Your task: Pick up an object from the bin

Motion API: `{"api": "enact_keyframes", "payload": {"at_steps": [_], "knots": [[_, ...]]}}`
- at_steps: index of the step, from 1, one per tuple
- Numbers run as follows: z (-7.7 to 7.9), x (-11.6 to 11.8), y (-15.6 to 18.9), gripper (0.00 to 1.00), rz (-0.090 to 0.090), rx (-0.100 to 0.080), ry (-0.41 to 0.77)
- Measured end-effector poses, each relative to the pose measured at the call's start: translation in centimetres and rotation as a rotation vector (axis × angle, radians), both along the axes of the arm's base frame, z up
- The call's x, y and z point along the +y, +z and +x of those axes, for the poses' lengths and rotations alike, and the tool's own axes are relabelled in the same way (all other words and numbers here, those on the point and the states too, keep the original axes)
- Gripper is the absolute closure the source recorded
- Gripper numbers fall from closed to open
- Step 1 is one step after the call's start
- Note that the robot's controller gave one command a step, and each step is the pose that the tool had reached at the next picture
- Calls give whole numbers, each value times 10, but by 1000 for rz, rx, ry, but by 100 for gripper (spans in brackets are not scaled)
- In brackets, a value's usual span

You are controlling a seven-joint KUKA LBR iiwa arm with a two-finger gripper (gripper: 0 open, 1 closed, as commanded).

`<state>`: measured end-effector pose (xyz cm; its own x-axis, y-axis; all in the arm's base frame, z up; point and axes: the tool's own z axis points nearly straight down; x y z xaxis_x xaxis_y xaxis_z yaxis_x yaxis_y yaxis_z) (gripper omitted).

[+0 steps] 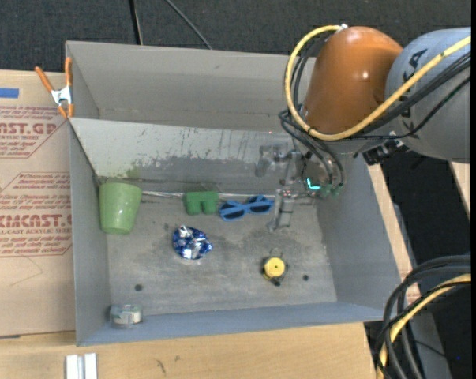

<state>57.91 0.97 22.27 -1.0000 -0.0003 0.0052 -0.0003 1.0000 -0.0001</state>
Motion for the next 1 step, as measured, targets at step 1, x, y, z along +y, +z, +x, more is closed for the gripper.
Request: {"api": "enact_keyframes", "payload": {"at_steps": [1], "knots": [[12,10,-157,0,0,-3,39]]}}
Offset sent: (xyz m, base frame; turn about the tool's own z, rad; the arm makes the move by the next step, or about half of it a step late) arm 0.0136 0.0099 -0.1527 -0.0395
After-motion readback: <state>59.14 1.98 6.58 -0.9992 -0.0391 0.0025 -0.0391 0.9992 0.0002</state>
